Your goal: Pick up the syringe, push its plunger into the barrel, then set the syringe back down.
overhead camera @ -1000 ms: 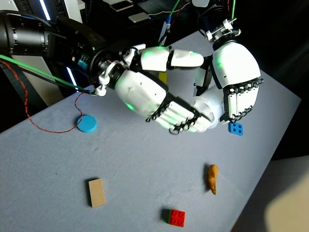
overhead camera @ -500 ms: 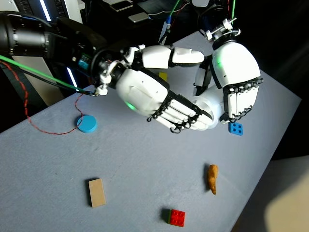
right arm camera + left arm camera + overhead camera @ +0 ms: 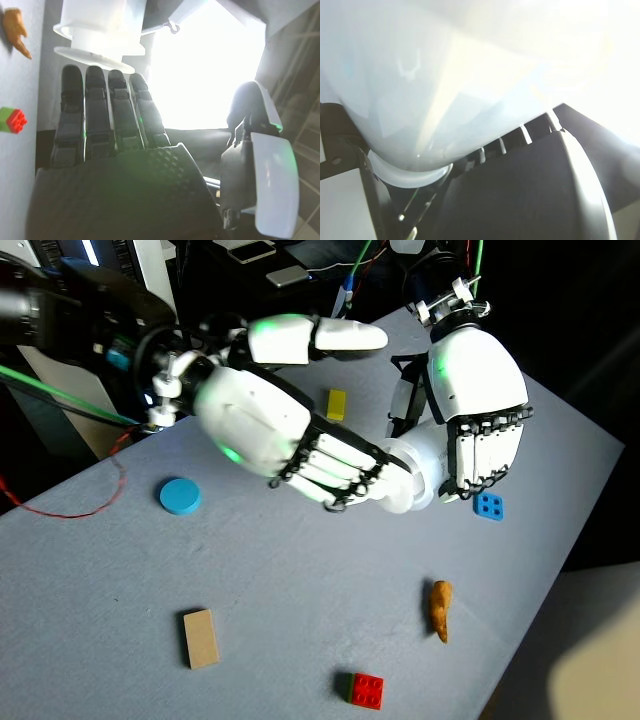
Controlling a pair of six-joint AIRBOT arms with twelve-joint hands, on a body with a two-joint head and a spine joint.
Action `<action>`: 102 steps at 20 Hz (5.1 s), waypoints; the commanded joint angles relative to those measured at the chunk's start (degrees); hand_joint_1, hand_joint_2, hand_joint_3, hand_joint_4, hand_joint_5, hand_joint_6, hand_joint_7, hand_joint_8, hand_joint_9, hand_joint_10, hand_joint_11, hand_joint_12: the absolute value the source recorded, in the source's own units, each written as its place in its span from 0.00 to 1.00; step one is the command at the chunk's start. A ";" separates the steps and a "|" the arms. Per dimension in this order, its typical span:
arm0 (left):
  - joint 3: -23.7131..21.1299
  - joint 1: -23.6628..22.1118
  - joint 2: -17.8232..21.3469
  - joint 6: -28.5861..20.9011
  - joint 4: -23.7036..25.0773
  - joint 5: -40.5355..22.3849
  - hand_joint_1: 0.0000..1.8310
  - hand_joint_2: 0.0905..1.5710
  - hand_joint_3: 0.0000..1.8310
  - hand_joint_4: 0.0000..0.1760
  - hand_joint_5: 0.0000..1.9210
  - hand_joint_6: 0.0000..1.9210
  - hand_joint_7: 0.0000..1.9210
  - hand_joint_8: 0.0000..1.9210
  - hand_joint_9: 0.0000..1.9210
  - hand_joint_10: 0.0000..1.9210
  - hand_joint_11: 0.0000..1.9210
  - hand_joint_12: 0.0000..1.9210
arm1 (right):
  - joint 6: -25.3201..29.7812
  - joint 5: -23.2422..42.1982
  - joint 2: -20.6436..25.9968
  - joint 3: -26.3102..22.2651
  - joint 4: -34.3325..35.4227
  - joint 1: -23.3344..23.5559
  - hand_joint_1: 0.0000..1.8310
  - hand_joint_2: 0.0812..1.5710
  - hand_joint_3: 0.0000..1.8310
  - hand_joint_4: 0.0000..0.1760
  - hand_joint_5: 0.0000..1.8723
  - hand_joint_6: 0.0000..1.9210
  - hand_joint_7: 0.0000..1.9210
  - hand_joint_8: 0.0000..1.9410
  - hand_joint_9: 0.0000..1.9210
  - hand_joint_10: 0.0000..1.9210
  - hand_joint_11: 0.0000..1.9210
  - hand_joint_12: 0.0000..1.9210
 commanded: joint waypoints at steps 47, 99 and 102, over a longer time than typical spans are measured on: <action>5.66 13.14 -13.19 -0.76 -0.08 11.90 0.82 0.70 0.00 0.00 0.42 0.53 0.44 0.61 0.49 0.58 0.44 0.78 | -48.52 4.70 10.42 -11.01 -13.05 -1.16 0.07 0.63 0.00 0.00 0.09 0.00 0.09 0.00 0.09 0.00 0.00 0.31; 0.43 -2.57 0.15 8.59 -6.36 -0.92 0.07 0.69 0.00 0.00 0.32 0.03 0.34 0.25 0.32 0.40 0.17 0.72 | -47.63 7.57 9.40 -10.02 -15.55 -0.94 0.14 0.66 0.00 0.00 0.30 0.33 0.36 0.23 0.34 0.41 0.23 0.77; -1.69 -2.40 4.10 9.18 -9.52 1.89 0.16 0.79 0.00 0.00 0.30 0.77 0.35 0.85 0.37 0.90 0.34 0.95 | -47.26 7.81 9.45 -10.02 -17.38 -0.82 0.17 0.72 0.00 0.00 0.23 0.97 0.29 0.95 0.37 0.98 0.45 1.00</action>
